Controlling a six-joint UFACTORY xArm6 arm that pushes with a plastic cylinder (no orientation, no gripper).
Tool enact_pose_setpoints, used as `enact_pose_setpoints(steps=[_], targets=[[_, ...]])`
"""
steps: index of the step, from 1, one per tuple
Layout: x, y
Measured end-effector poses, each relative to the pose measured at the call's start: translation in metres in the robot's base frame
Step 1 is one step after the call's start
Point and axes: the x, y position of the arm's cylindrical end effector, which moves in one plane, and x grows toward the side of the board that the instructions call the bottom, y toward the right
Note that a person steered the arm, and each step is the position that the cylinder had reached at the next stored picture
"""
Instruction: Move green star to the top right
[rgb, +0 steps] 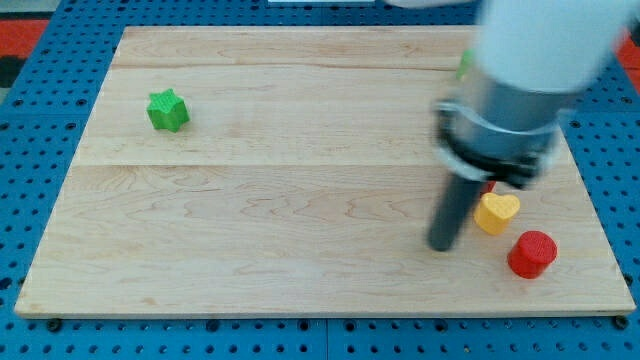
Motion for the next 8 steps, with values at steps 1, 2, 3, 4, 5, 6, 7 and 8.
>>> enact_pose_setpoints(steps=[1, 2, 3, 4, 5, 6, 7, 8], targets=[[-0.025, -0.106], [-0.084, -0.202], [-0.148, -0.259], [-0.128, -0.299], [-0.118, -0.342], [-0.151, -0.336], [-0.176, -0.333], [-0.180, -0.320]])
